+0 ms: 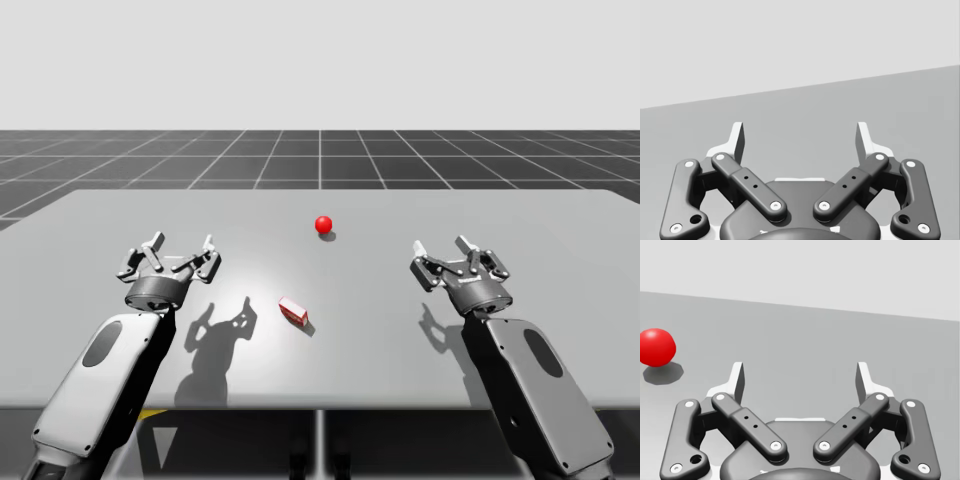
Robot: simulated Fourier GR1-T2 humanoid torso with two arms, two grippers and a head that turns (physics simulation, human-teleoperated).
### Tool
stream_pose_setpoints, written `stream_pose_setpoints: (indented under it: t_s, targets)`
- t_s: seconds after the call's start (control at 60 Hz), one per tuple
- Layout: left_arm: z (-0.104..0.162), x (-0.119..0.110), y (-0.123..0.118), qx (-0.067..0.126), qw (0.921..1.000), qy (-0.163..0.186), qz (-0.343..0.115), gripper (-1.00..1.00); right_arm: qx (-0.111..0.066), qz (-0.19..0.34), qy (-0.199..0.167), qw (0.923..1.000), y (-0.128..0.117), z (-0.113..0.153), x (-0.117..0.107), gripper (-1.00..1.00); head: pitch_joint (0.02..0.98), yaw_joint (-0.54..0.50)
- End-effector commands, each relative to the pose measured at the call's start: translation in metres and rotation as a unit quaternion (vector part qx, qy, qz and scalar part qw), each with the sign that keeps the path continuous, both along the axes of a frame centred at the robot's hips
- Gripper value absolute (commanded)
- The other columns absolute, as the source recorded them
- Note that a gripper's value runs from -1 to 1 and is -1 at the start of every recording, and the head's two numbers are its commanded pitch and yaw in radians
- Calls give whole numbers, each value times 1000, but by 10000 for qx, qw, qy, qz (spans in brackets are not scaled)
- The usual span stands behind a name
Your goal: Watch the red light. When it turns green, pick up the object.
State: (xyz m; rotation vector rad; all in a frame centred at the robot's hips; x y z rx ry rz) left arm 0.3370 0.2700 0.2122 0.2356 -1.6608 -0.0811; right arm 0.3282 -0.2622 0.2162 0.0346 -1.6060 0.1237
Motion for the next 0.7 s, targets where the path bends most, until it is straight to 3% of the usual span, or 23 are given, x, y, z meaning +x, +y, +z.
stream_pose_setpoints:
  t_s: [0.017,0.7]
  targets:
    - [0,0,0,-1,10000,-3,-1,-1000,-1,1,2,10000,0,0,0,-1000,573,-28]
    - [0,0,-1,-2,10000,1,-19,-1000,-26,7,-5,10000,0,0,-1,-1000,576,-28]
